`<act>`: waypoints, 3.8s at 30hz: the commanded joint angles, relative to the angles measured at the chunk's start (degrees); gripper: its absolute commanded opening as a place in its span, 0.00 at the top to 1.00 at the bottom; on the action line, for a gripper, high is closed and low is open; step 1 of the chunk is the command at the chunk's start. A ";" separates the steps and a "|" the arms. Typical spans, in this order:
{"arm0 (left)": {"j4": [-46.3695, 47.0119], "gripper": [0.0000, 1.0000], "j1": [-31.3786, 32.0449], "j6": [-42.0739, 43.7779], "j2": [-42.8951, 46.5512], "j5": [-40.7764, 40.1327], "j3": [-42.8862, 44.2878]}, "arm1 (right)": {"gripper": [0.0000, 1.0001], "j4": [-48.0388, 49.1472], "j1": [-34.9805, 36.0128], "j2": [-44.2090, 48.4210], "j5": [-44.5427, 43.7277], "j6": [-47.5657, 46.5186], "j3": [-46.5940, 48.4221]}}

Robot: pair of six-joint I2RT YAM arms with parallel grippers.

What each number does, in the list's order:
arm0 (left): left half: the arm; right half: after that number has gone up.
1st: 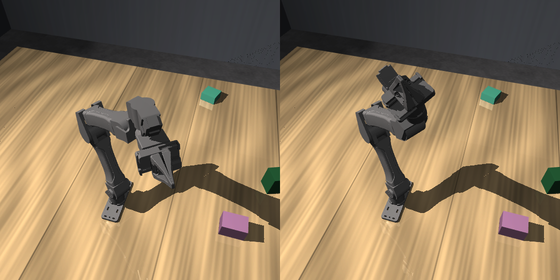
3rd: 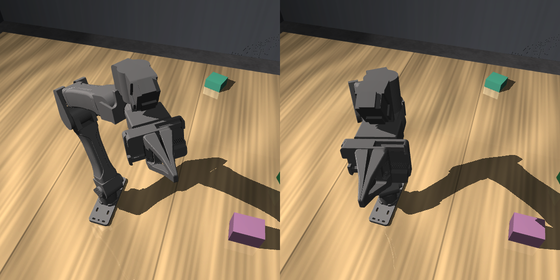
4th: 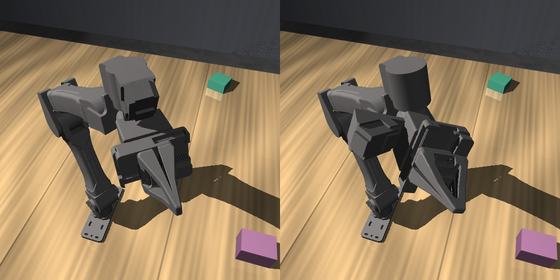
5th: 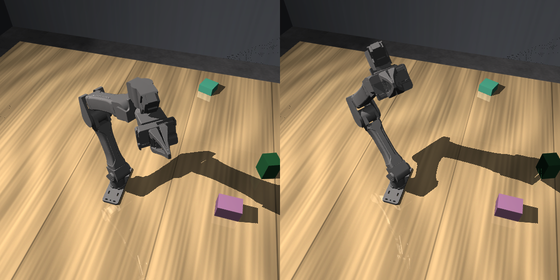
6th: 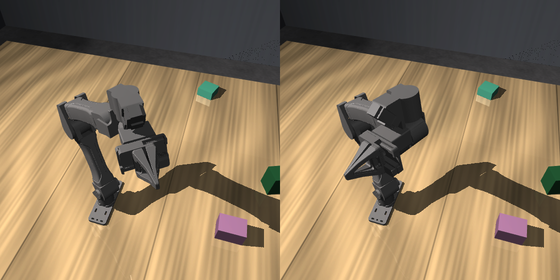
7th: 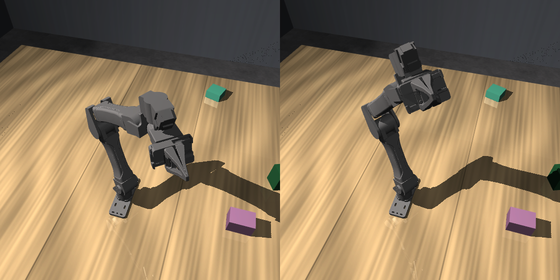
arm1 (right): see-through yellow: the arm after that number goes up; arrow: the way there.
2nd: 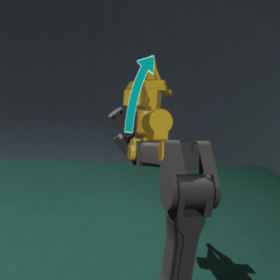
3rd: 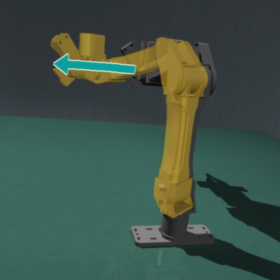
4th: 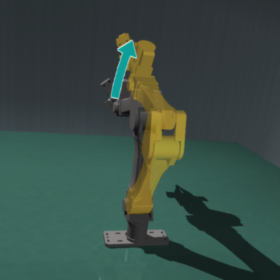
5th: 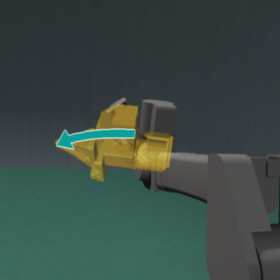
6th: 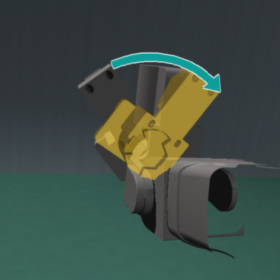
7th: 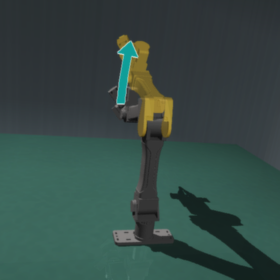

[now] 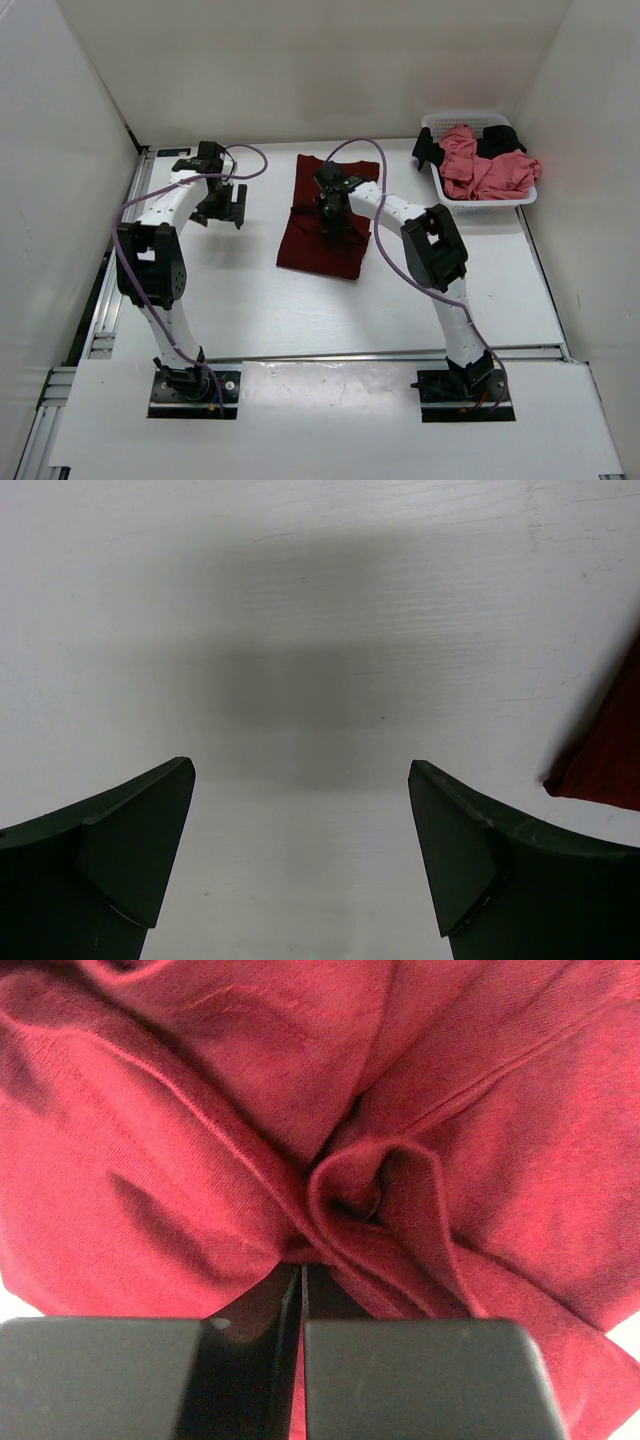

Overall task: Fold and stack the t-shirts
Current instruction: Fold the folded rectangular tshirt in 1/3 of the way

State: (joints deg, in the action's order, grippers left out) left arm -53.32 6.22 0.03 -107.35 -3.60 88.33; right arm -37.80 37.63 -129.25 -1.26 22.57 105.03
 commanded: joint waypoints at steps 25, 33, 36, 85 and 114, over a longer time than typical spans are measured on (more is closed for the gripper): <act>11.56 0.03 6.61 -0.03 6.72 2.61 -1.96 | 0.50 1.59 -7.38 17.26 -4.04 -2.87 -4.91; 13.77 0.06 12.41 -0.03 -4.07 4.22 5.87 | 0.90 4.20 -12.49 29.58 0.10 -2.18 -29.76; 13.77 0.10 12.41 -0.03 -5.76 5.78 8.51 | 0.98 12.28 -10.48 31.42 3.10 0.45 -34.62; 8.68 0.88 14.17 -0.03 11.37 29.44 -29.97 | 0.96 28.49 -7.40 44.87 26.92 17.07 -71.01; 11.66 0.25 20.94 -0.03 15.86 10.89 -21.98 | 0.99 9.84 -4.49 45.68 2.65 5.12 -49.84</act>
State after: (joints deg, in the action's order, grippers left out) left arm -43.07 26.79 -0.21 -90.83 4.82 64.31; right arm -31.09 32.56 -81.28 0.27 28.10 52.84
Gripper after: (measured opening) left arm 0.746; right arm 0.010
